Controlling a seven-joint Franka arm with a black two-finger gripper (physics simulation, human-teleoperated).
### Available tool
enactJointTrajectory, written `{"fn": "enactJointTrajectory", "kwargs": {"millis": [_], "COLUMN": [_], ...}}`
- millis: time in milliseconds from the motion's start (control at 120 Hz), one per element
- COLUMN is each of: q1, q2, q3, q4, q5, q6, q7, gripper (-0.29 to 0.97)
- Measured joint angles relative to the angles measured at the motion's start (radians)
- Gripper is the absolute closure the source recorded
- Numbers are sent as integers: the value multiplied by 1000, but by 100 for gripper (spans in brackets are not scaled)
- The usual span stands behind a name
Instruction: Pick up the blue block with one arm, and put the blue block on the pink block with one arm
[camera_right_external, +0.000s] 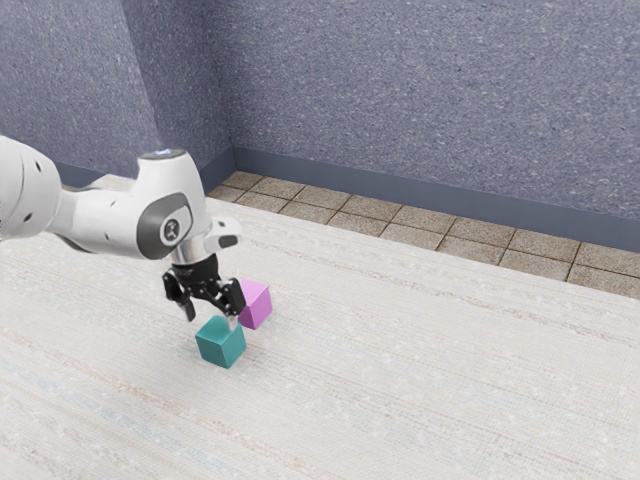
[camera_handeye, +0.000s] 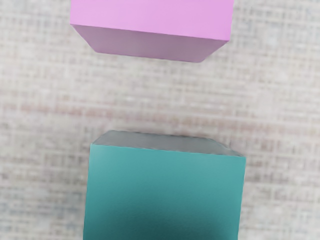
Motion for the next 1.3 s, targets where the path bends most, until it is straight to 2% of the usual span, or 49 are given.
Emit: {"fn": "enactJointTrajectory", "kwargs": {"millis": [433,850,883,958,1067,1125,1233,1300], "q1": [-4,-11,-11,-11,-12,-13,-14,-14], "q2": [71,128,129,129,121,95,26,5], "q3": [-1,-1,-1,-1,0,-1,1,5], "q4": [3,3,3,3,3,8,19,74], "q5": [-7,-57,-58,-59,-51,-44,-22,-4], "q6": [68,113,115,117,118,116,85,37], "q7": [28,41,42,44,39,35,30,29], "gripper": [0,0,3,20,33,36,34,32]}}
